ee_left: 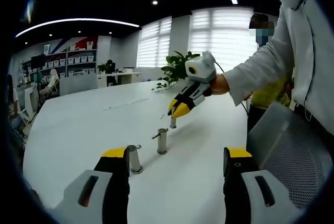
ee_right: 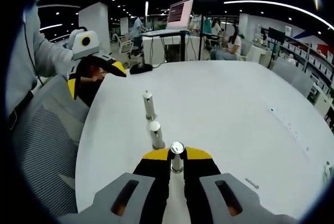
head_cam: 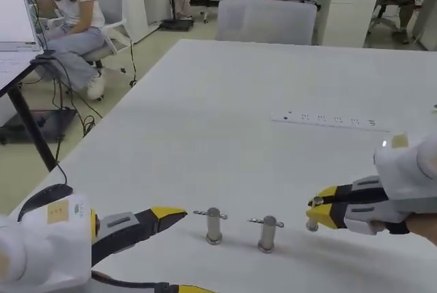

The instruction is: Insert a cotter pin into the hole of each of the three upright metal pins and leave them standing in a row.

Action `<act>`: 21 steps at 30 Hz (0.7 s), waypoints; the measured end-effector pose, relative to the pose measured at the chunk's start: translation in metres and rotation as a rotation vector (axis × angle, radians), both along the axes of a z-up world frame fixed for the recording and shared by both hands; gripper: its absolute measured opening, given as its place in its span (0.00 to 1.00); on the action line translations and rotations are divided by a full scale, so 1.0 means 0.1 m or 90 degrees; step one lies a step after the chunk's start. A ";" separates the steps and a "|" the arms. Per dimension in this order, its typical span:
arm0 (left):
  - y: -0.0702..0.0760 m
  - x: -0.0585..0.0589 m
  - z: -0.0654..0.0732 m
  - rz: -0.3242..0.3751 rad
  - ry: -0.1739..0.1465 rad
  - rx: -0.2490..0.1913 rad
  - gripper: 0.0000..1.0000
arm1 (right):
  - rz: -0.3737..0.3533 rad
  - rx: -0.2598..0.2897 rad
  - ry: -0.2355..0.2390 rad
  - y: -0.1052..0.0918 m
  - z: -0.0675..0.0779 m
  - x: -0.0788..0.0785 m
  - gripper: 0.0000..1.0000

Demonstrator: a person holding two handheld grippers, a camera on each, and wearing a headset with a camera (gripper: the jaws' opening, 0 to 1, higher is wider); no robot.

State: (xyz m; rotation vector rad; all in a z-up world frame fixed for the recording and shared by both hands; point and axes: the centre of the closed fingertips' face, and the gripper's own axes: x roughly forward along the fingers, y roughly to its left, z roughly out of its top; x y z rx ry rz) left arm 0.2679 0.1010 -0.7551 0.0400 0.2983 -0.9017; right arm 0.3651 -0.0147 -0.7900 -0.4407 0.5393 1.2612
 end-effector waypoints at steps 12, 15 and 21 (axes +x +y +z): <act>-0.07 -0.03 0.00 -0.015 0.000 -0.001 0.73 | -0.029 0.009 0.026 -0.05 -0.19 -0.41 0.09; -0.10 -0.04 0.00 -0.020 0.001 0.000 0.72 | -0.037 0.009 0.029 -0.03 -0.23 -0.50 0.09; -0.13 -0.05 0.01 -0.026 0.000 0.000 0.72 | -0.060 0.002 0.027 -0.02 -0.30 -0.58 0.09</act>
